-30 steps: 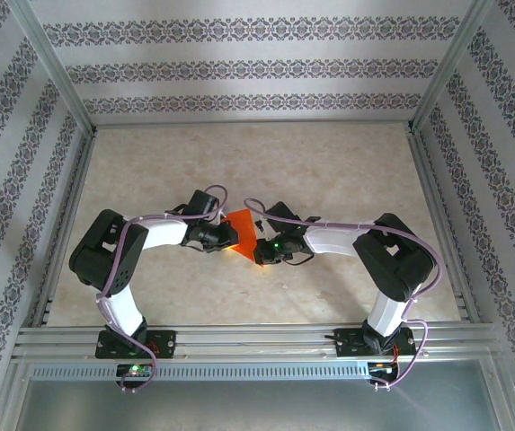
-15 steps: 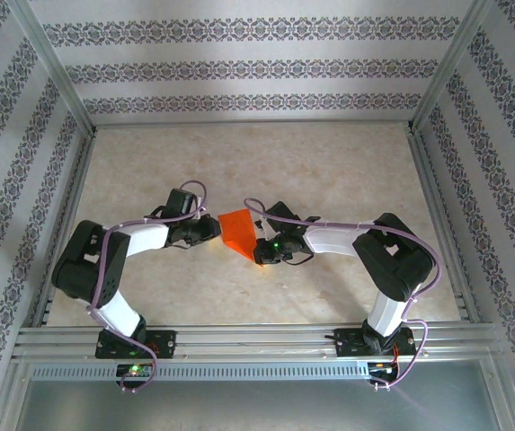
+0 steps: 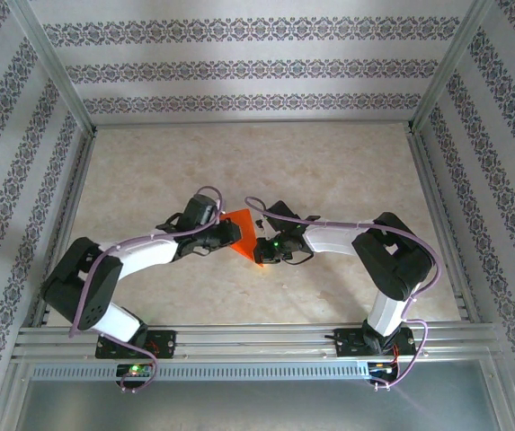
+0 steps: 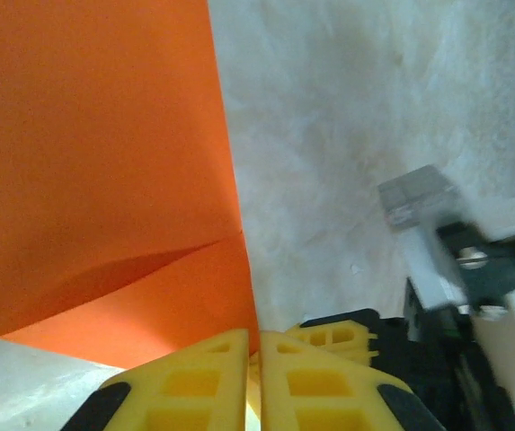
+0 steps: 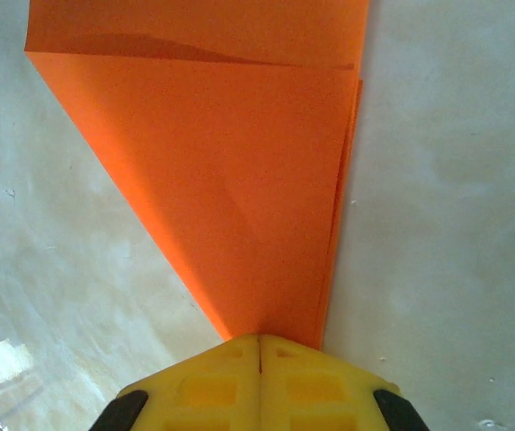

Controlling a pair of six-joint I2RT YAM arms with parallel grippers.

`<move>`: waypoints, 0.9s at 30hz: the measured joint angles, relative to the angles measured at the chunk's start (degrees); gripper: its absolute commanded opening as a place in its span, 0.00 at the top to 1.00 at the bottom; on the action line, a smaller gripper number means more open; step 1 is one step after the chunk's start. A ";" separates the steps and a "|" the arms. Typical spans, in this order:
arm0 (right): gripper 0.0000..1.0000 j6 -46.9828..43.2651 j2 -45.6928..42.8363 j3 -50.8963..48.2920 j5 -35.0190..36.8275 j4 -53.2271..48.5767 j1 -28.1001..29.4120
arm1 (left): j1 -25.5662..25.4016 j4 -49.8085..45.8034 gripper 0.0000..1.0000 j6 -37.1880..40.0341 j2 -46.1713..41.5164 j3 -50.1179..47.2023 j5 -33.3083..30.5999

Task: Fold a paper plane with a square sheet of paper (pick it up from the middle)
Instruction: Third fold the triangle at the center of the table.

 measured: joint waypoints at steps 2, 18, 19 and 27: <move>1.00 0.00 0.02 0.13 -0.04 -0.20 0.00 | -0.94 0.74 0.92 -1.42 2.32 0.00 0.04; 0.99 0.00 0.04 0.11 -0.09 -0.20 -0.02 | 0.81 -3.39 0.94 1.07 6.25 -0.02 -3.48; 0.99 0.00 0.04 0.11 -0.13 -0.20 -0.02 | 1.20 -3.43 0.94 1.25 6.25 -0.02 -3.45; 0.98 -0.04 -0.33 0.17 -0.26 -0.33 -0.02 | 1.90 -3.76 0.98 2.08 6.93 0.55 -3.17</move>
